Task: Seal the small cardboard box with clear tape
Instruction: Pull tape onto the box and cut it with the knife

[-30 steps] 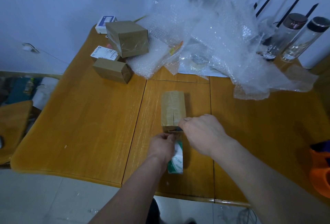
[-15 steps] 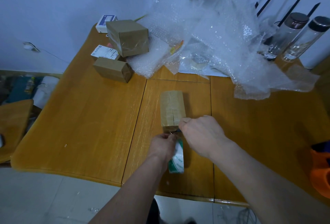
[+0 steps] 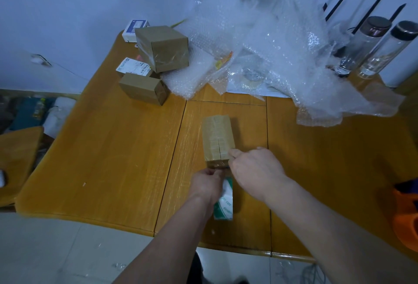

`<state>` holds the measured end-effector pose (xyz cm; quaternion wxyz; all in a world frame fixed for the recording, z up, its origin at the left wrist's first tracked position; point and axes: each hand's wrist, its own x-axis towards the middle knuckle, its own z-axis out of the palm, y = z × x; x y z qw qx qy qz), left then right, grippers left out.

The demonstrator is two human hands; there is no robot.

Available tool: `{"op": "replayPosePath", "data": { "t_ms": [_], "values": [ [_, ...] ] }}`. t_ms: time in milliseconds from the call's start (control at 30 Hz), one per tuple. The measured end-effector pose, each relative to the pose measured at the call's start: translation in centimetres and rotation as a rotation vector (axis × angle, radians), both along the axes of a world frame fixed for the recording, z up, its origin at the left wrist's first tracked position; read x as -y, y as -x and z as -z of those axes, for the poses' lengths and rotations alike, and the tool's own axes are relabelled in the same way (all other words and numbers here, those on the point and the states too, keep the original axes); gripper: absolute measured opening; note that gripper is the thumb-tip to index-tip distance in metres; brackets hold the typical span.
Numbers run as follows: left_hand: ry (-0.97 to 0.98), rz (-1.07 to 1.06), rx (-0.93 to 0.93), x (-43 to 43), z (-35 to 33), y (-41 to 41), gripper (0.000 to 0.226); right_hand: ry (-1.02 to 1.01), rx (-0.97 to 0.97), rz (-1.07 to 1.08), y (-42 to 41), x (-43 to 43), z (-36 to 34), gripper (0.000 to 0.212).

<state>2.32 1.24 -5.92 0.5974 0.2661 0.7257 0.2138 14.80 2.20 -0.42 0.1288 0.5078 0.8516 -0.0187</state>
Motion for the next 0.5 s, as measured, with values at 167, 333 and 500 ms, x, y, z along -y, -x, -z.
{"op": "replayPosePath", "data": {
  "t_ms": [167, 333, 500],
  "values": [
    [-0.009, 0.016, -0.023, -0.1, -0.1, 0.0, 0.011, 0.034, 0.051, -0.014, 0.1, -0.3, -0.5, 0.029],
    [-0.008, 0.033, -0.03, 0.0, -0.3, 0.1, 0.01, 0.073, 0.105, -0.036, 0.2, -0.6, -1.0, 0.029],
    [-0.005, 0.044, -0.032, -0.1, -0.6, 0.2, 0.014, 0.104, 0.143, -0.04, 0.4, -0.9, -1.9, 0.028]
  ]
}}
